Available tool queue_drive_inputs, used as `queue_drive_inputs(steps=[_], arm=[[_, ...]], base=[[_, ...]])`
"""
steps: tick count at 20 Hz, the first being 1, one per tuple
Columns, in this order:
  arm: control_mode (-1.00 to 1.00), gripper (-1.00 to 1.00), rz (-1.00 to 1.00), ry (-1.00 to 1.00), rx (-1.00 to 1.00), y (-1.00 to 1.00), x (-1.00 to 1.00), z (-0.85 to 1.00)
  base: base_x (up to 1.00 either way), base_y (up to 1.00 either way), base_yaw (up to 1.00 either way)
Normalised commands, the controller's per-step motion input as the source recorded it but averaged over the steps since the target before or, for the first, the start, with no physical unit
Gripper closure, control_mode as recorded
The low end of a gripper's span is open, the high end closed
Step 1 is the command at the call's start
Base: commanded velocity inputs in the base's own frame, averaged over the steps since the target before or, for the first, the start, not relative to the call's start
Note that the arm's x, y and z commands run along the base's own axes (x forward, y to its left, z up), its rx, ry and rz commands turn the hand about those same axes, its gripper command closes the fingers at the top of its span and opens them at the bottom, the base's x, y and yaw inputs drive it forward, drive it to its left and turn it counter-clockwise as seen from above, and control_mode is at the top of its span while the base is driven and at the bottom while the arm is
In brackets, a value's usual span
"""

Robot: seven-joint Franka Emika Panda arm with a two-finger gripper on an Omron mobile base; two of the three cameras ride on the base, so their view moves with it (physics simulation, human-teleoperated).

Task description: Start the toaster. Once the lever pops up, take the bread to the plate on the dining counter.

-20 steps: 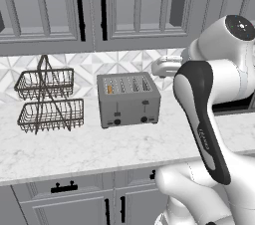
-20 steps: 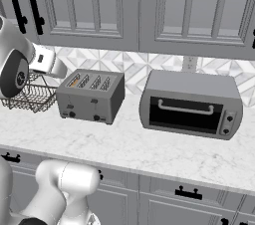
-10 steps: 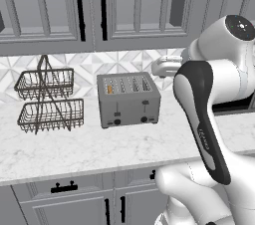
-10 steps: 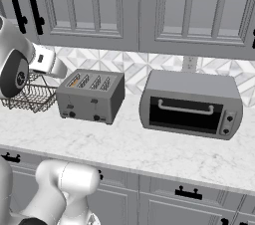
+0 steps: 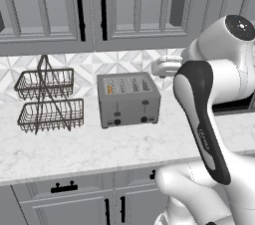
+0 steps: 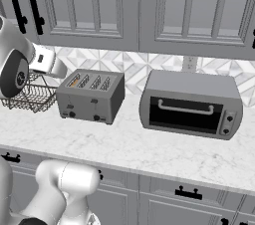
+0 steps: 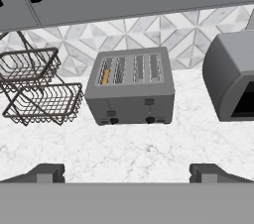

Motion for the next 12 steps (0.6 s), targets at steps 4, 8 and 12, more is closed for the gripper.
queue_drive_inputs(steps=[4,8,12], arm=[[-1.00,-1.00,0.00,0.00,0.00,0.00,0.00,0.00],[-1.00,-1.00,0.00,0.00,0.00,0.00,0.00,0.00],[-1.00,-1.00,0.00,0.00,0.00,0.00,0.00,0.00]], base=[[0.00,0.00,0.00],[0.00,0.00,0.00],[0.00,0.00,0.00]])
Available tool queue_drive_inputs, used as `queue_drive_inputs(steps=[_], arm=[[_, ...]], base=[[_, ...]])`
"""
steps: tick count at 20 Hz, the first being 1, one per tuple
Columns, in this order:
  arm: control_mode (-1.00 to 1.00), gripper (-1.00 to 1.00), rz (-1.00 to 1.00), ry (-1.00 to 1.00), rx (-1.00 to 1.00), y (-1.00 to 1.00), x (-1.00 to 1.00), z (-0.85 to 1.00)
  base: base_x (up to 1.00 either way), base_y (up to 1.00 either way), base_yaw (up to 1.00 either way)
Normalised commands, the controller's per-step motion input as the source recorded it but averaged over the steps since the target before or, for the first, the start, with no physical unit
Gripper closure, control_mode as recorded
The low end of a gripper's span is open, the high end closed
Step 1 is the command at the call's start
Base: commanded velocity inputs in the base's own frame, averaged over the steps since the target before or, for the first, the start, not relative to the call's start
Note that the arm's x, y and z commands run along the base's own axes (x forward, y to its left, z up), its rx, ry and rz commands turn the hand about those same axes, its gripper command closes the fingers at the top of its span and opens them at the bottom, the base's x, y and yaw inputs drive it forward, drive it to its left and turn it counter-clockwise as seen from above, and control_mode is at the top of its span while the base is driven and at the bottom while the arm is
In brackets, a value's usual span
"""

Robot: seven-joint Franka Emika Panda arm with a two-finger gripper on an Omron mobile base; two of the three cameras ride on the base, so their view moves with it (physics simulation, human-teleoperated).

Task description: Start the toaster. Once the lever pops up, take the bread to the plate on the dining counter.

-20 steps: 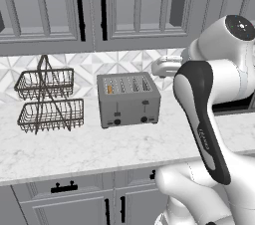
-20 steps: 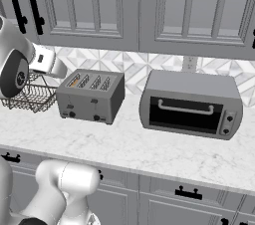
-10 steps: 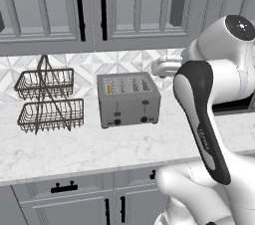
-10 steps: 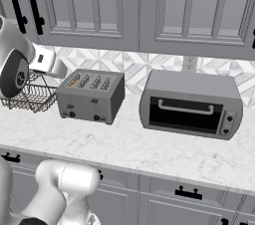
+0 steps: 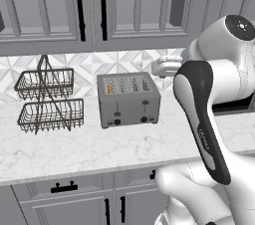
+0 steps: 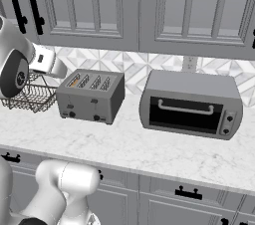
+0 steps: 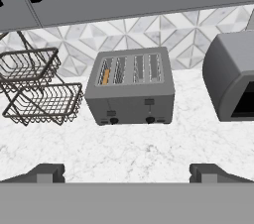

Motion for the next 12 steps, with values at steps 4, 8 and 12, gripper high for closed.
queue_drive_inputs(steps=[4,8,12], arm=[[-1.00,-1.00,0.00,0.00,0.00,0.00,0.00,0.00],[-1.00,-1.00,0.00,0.00,0.00,0.00,0.00,0.00],[-1.00,-1.00,0.00,0.00,0.00,0.00,0.00,0.00]], base=[[0.00,0.00,0.00],[0.00,0.00,0.00],[0.00,0.00,0.00]])
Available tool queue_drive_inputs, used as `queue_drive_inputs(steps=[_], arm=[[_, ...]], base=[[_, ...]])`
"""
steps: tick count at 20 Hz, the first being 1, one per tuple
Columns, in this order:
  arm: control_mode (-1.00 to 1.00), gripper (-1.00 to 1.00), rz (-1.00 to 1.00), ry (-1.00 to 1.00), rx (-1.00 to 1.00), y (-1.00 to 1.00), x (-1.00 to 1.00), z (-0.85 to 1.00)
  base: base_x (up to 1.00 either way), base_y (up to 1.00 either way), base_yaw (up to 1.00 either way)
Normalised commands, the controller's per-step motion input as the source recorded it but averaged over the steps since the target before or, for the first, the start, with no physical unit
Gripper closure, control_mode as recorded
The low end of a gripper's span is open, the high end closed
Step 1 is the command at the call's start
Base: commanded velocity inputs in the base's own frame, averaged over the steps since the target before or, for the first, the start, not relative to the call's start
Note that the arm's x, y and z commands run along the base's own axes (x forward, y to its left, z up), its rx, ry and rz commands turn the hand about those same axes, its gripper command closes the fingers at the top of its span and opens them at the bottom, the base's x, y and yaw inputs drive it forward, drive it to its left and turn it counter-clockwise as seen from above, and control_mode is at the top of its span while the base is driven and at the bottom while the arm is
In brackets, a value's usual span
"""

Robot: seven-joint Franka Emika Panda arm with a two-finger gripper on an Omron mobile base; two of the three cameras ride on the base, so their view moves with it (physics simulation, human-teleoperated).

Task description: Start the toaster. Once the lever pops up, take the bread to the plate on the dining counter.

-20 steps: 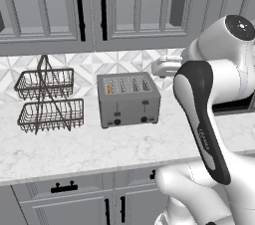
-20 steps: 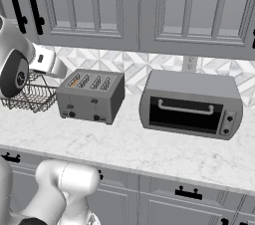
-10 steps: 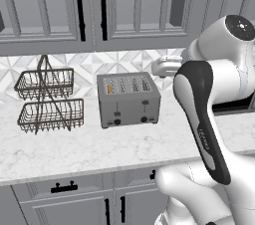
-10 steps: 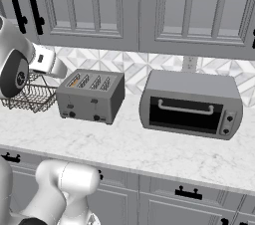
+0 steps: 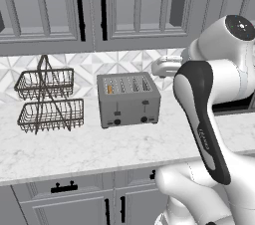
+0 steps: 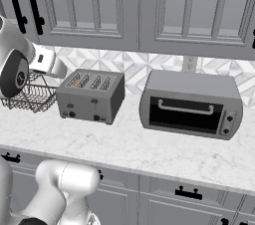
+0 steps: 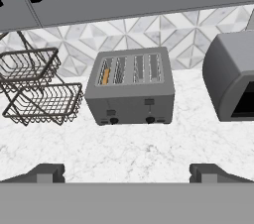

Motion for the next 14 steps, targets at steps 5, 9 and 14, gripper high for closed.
queue_drive_inputs(steps=[5,9,14], arm=[[-1.00,-1.00,0.00,0.00,0.00,0.00,0.00,0.00],[-1.00,-1.00,0.00,0.00,0.00,0.00,0.00,0.00],[-1.00,-1.00,0.00,0.00,0.00,0.00,0.00,0.00]], base=[[0.00,0.00,0.00],[0.00,0.00,0.00],[0.00,0.00,0.00]])
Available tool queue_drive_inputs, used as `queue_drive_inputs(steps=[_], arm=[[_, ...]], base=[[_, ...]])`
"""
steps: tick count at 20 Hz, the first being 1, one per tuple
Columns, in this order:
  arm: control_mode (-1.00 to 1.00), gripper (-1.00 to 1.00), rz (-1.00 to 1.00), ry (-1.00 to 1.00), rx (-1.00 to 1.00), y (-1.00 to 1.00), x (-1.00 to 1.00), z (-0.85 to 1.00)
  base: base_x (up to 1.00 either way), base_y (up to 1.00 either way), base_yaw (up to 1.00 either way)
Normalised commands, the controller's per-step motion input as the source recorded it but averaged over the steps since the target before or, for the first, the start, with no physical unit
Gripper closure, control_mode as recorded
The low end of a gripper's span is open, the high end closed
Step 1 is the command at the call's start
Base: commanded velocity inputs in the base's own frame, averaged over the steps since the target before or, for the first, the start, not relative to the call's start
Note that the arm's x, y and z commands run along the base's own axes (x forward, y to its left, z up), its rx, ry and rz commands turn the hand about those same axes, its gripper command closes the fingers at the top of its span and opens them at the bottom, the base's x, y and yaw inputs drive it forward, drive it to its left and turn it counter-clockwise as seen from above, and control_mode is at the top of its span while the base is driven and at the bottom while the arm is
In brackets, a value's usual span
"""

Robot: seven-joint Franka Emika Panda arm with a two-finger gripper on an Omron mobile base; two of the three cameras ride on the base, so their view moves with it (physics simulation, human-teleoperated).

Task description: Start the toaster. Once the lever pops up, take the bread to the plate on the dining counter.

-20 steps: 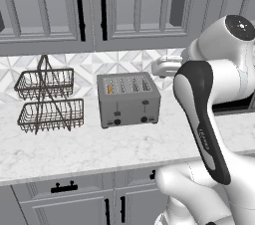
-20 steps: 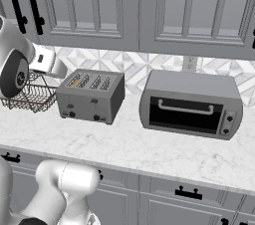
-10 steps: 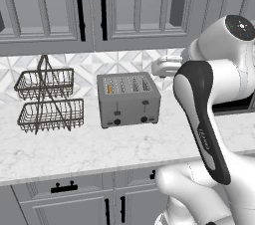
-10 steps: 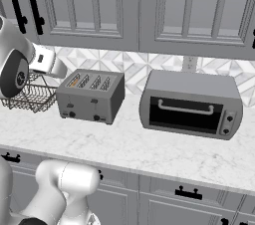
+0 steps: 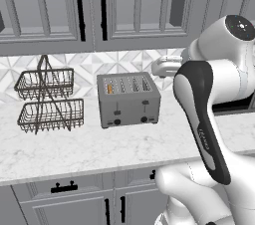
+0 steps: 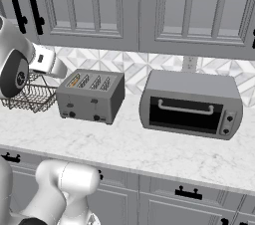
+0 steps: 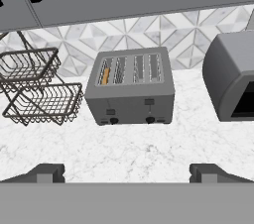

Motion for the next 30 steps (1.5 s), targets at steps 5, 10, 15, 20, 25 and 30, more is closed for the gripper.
queue_drive_inputs(steps=[5,10,15,20,25,30], arm=[[-1.00,-1.00,0.00,0.00,0.00,0.00,0.00,0.00],[-1.00,-1.00,0.00,0.00,0.00,0.00,0.00,0.00],[-1.00,-1.00,0.00,0.00,0.00,0.00,0.00,0.00],[-1.00,-1.00,0.00,0.00,0.00,0.00,0.00,0.00],[-1.00,-1.00,0.00,0.00,0.00,0.00,0.00,0.00],[-1.00,-1.00,0.00,0.00,0.00,0.00,0.00,0.00]], base=[[0.00,0.00,0.00],[0.00,0.00,0.00],[0.00,0.00,0.00],[0.00,0.00,0.00],[0.00,0.00,0.00],[0.00,0.00,0.00]])
